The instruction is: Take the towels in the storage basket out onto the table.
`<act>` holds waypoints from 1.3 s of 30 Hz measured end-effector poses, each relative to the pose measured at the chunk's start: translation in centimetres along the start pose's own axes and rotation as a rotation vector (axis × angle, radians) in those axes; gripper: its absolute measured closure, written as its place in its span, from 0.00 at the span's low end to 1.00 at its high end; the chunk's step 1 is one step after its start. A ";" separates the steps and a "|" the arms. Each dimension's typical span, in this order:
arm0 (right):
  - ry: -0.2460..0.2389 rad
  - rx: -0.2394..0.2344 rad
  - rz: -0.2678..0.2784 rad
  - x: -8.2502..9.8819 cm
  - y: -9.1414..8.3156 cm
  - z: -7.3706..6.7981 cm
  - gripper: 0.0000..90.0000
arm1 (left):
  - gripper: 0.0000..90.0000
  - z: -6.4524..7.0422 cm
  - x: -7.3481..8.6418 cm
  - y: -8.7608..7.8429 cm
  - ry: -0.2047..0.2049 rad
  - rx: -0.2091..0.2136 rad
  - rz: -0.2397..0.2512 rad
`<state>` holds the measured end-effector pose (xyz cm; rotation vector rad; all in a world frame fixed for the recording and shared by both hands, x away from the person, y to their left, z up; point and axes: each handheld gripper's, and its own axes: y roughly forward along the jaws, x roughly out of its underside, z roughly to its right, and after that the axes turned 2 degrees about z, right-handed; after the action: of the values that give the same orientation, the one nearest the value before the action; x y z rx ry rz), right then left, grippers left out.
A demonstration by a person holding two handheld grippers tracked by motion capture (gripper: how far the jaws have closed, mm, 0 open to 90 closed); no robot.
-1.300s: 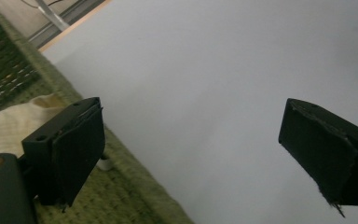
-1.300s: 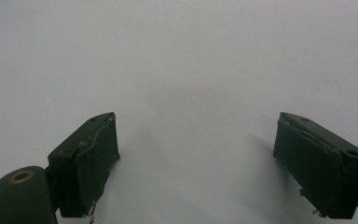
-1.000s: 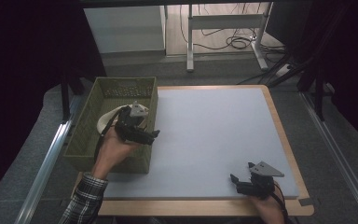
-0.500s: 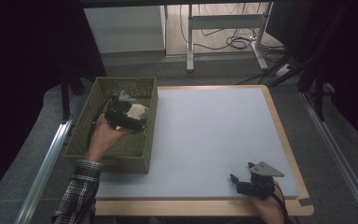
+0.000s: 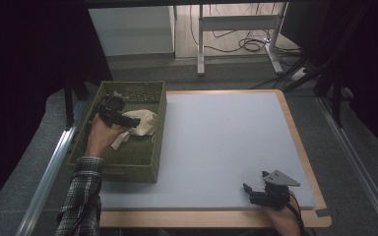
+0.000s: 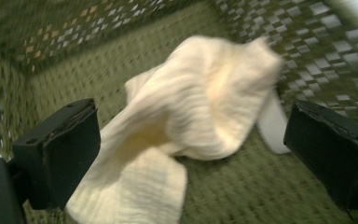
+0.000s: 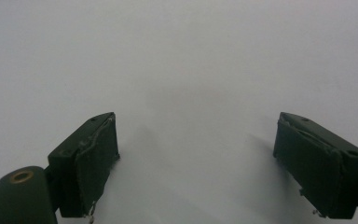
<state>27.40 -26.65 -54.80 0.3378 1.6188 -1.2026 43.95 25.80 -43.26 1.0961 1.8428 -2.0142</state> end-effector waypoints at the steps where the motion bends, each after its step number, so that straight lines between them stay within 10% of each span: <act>1: 0.000 0.000 0.000 0.0 0.0 0.0 0.15 | 0.05 -0.3 0.0 0.3 -0.014 0.001 -0.006; 24: 0.000 -0.002 0.000 0.0 0.0 0.0 0.15 | 0.09 -3.8 -0.2 8.0 -0.133 0.017 -0.283; 31: -0.001 -0.003 -0.001 0.0 0.0 0.0 0.15 | 0.44 -3.9 0.3 9.1 -0.178 0.129 -0.369; 39: 0.000 -0.003 0.000 0.0 0.0 0.0 0.15 | 0.81 -3.4 0.0 8.3 -0.124 0.140 -0.377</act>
<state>27.42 -26.67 -54.80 0.3359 1.6204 -1.2002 50.18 27.24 -49.53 0.6692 1.9872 -2.3859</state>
